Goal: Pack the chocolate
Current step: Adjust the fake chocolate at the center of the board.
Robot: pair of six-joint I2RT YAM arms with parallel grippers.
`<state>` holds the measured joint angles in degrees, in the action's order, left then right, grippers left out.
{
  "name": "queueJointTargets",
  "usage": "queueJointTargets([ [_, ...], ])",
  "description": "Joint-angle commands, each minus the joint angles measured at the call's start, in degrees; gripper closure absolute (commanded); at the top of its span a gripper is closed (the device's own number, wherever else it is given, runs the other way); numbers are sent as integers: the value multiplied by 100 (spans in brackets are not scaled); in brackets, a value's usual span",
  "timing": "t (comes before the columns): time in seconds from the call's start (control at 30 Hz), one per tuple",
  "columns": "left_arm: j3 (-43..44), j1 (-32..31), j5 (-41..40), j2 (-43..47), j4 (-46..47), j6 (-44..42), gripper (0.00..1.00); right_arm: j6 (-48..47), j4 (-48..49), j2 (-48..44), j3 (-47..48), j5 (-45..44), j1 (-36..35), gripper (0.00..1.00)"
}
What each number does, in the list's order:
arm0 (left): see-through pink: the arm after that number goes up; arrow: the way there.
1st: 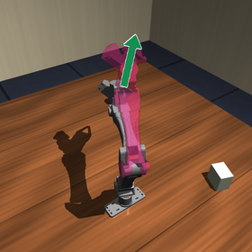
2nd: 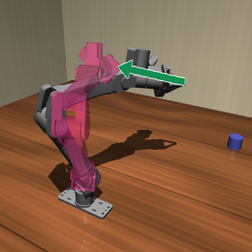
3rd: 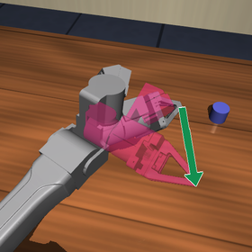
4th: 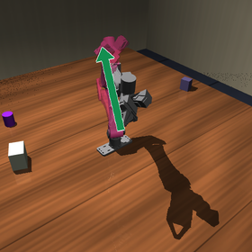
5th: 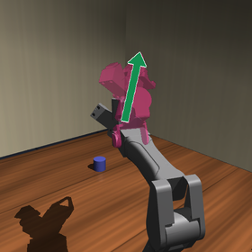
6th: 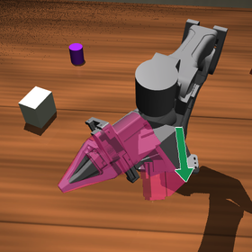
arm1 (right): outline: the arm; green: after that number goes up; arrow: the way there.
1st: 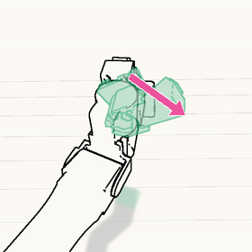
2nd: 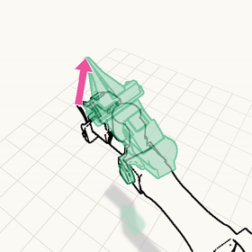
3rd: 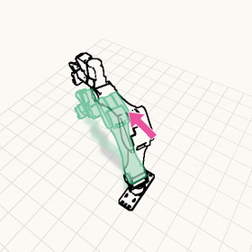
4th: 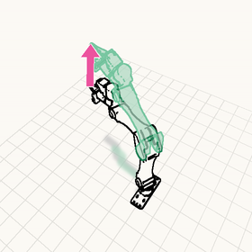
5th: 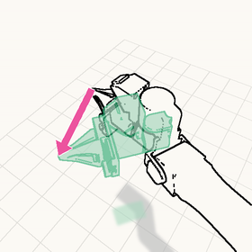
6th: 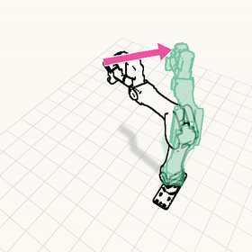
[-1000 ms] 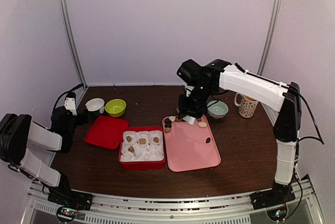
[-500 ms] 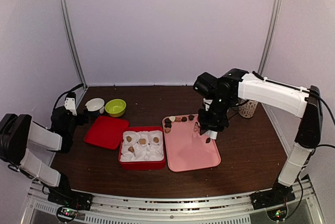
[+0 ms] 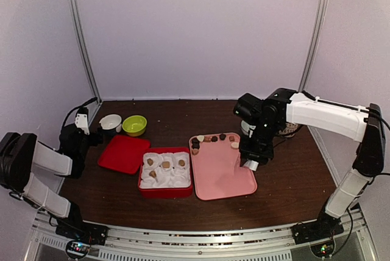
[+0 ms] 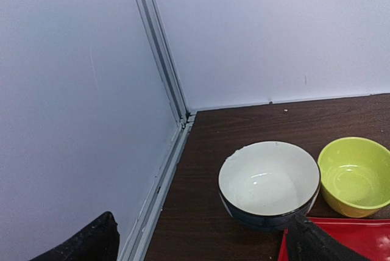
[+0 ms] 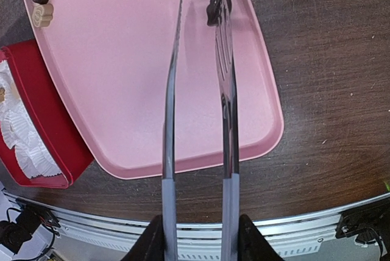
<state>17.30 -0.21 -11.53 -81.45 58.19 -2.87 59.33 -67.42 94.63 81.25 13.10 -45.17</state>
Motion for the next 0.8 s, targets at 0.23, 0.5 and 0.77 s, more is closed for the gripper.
queueJointTargets([
  [0.23,89,46,55,-20,129,56,2,288,40,-17,9,83,244,66],
  [0.5,89,40,54,-20,137,53,2,143,-40,99,79,148,280,66],
  [0.77,94,47,60,-20,136,55,2,-55,-218,446,362,130,289,67],
])
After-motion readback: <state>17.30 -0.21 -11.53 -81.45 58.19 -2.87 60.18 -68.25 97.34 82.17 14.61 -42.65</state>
